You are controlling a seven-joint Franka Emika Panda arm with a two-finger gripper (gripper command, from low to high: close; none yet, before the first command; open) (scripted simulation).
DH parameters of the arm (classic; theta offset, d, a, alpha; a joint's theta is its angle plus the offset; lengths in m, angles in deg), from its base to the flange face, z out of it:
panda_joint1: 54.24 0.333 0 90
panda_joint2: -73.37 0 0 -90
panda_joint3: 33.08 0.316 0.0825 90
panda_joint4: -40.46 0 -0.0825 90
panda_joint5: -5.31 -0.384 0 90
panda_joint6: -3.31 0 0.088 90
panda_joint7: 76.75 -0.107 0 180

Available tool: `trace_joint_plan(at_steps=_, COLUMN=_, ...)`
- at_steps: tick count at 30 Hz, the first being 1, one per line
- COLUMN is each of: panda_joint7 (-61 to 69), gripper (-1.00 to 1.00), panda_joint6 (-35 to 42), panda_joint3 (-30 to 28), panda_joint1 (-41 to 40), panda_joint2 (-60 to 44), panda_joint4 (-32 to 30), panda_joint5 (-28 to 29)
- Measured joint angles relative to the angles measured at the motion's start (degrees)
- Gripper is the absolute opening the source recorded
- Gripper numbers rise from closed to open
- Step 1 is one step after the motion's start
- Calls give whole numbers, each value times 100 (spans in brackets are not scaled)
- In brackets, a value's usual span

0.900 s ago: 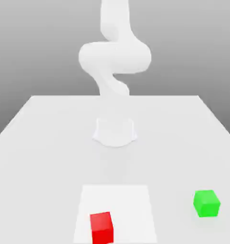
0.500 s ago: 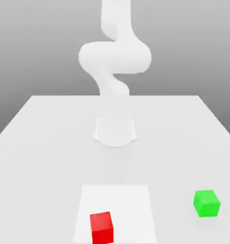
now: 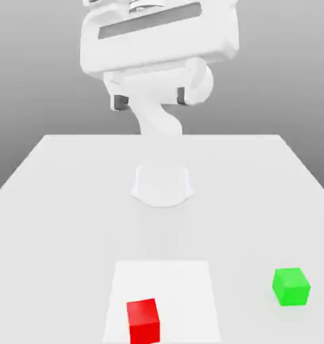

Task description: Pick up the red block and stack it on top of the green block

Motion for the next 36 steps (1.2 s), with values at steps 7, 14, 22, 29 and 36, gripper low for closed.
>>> trace_joint_plan(at_steps=7, panda_joint7=-3094, gripper=0, panda_joint6=-779, panda_joint3=86, panda_joint1=-331, panda_joint2=-2413, panda_joint4=68, panda_joint5=1212)
trace_joint_plan(at_steps=14, panda_joint7=-4407, gripper=0, panda_joint6=-1313, panda_joint3=-441, panda_joint1=49, panda_joint2=-4196, panda_joint4=552, panda_joint5=1590)
trace_joint_plan(at_steps=22, panda_joint7=-4277, gripper=-100, panda_joint6=-1718, panda_joint3=-251, panda_joint1=-113, panda_joint2=-4424, panda_joint4=556, panda_joint5=1381)
trace_joint_plan(at_steps=29, panda_joint7=-4301, gripper=-100, panda_joint6=-1691, panda_joint3=-285, panda_joint1=-83, panda_joint2=-4415, panda_joint4=559, panda_joint5=1413)
trace_joint_plan(at_steps=36, panda_joint7=-4422, gripper=-100, panda_joint6=-1333, panda_joint3=-450, panda_joint1=57, panda_joint2=-4221, panda_joint4=560, panda_joint5=1585)
